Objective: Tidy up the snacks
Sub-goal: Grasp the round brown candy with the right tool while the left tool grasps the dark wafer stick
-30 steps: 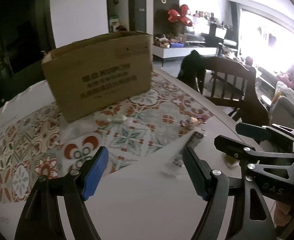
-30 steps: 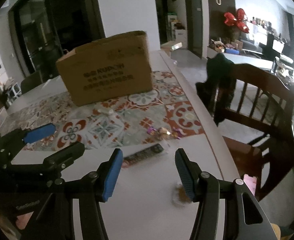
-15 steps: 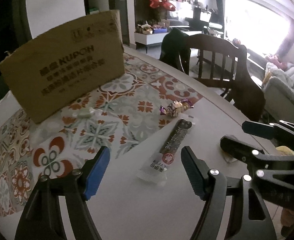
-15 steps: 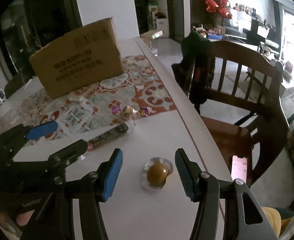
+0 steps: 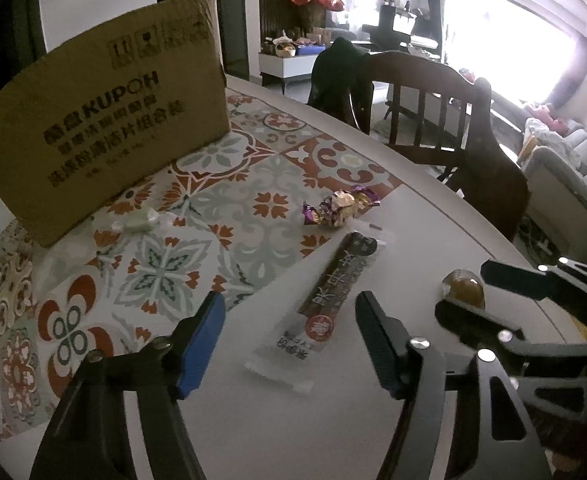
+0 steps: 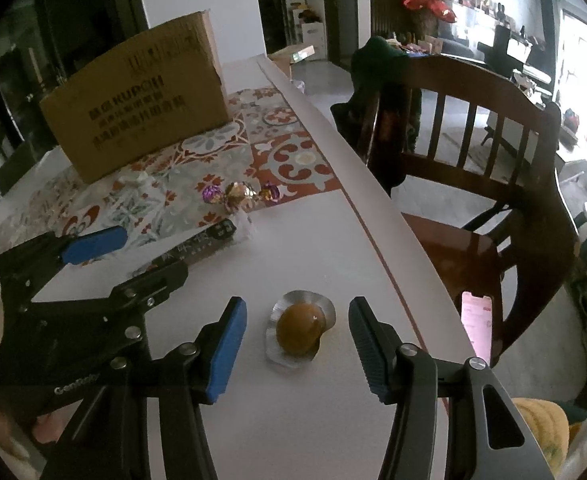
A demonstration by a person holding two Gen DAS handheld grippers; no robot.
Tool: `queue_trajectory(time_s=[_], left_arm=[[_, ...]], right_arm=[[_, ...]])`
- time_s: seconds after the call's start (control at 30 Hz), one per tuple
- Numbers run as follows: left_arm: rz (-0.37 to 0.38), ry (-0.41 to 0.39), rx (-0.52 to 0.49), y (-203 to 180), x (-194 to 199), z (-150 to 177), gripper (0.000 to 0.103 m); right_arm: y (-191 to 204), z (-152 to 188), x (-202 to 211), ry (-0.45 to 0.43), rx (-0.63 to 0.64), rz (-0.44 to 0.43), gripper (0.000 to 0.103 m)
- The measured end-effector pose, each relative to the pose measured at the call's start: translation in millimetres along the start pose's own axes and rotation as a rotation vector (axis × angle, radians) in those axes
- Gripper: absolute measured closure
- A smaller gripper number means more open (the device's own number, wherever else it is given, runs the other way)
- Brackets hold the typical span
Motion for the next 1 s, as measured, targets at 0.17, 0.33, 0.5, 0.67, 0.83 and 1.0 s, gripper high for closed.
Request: queue_trajectory(time_s=[0.17, 0.33, 0.5, 0.67, 0.83, 1.0], left_arm=[[0.025, 0.022, 0.005, -3.8, -5.5, 2.5, 0.049], [0.021, 0.009, 0.001, -5.6, -4.4, 2.3, 0.067], [0.025, -0.005, -0.002, -5.8, -2.6, 1.8, 0.083], [0.036, -0.009, 0.003, -5.2, 0.5, 3.8, 0.083], [0.038, -0.022, 0.022, -2.2, 11.2, 5.2, 0.083], [0.029, -0.033, 0.042, 3.2, 23.3, 3.9, 0.083]], right_arm=[[3.9, 3.8, -4.7, 0.017, 0.012, -0.005, 0.057], [5.3, 4.2, -4.7, 0.009, 0.017, -0.010, 0.067], [5.4, 3.9, -4.4, 0.001, 0.009, -0.019, 0.073], [5.5, 3.6, -4.1, 0.002, 0.002, -0.030, 0.073], [7.5, 2.6, -2.0, -0.003, 0.000, -0.044, 0.073], [11.7, -1.2, 4.3, -0.021, 0.003, -0.055, 0.073]])
Point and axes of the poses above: each gripper's, at about its wrist camera, not at the fingertips, and x roughly against the way its jaws point, y to its left, z to its underside, the point moved 5 cm from there along -x, roughly the way its jaws point
